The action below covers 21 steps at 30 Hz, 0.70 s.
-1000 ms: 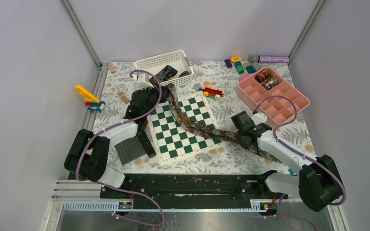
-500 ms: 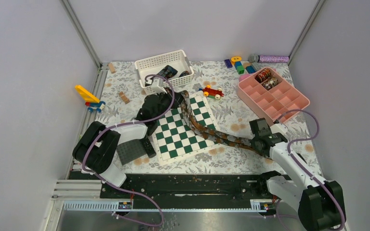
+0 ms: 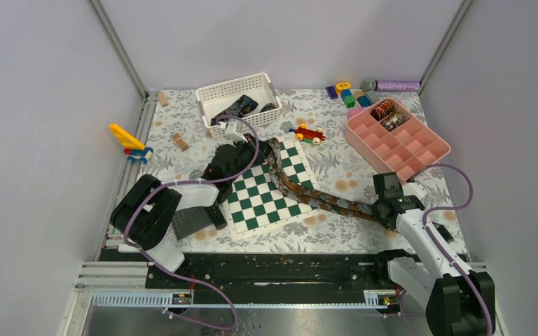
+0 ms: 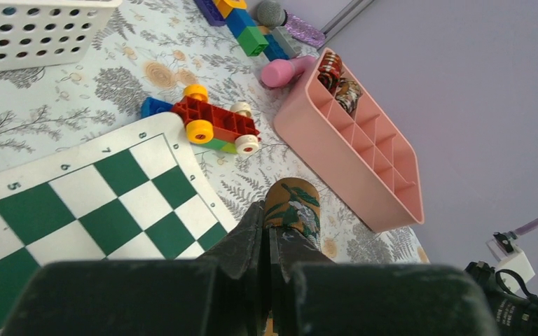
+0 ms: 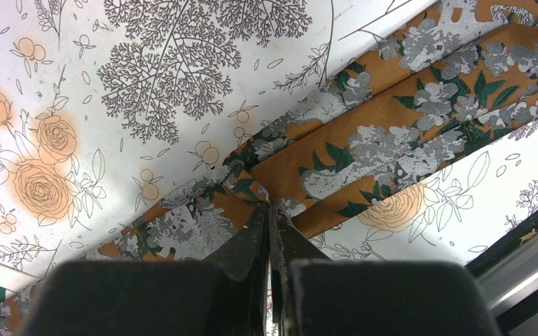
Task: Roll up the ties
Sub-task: Flatten out the tie at the center of the board.
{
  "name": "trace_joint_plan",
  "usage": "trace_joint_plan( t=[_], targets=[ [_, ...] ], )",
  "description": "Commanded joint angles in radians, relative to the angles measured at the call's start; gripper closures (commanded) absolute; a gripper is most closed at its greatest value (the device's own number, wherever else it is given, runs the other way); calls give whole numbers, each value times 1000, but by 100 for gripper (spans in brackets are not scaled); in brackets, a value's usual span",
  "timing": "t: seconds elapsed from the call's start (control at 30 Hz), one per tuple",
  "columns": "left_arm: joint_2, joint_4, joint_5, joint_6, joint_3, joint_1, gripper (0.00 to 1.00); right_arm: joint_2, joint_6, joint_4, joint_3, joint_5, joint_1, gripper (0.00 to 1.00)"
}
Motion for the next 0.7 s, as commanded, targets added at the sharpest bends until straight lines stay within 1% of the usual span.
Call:
trace_joint_plan(
  t=[0.0, 0.1, 0.23, 0.4, 0.57, 0.63, 0.67],
  targets=[
    [3, 100, -52, 7, -32, -2, 100, -18, -15, -14, -10, 2, -8, 100],
    [14, 127, -66, 11, -54, 0, 100, -35, -21, -14, -12, 2, -9, 98],
    [29, 179, -67, 6, -83, 0, 100, -54, -35, -10, -14, -24, -8, 93],
    [29, 210, -64, 5, -107, 3, 100, -82, -62, -3, -10, -49, -9, 75],
    [36, 238, -29, -19, -127, 29, 100, -134, -103, 3, -4, -71, -8, 59],
    [39, 242, -17, -23, -132, 40, 99, -159, -120, 9, 2, -88, -8, 55],
    [42, 240, -15, -24, -134, 45, 97, -169, -129, 12, 4, -98, -9, 53]
  ],
)
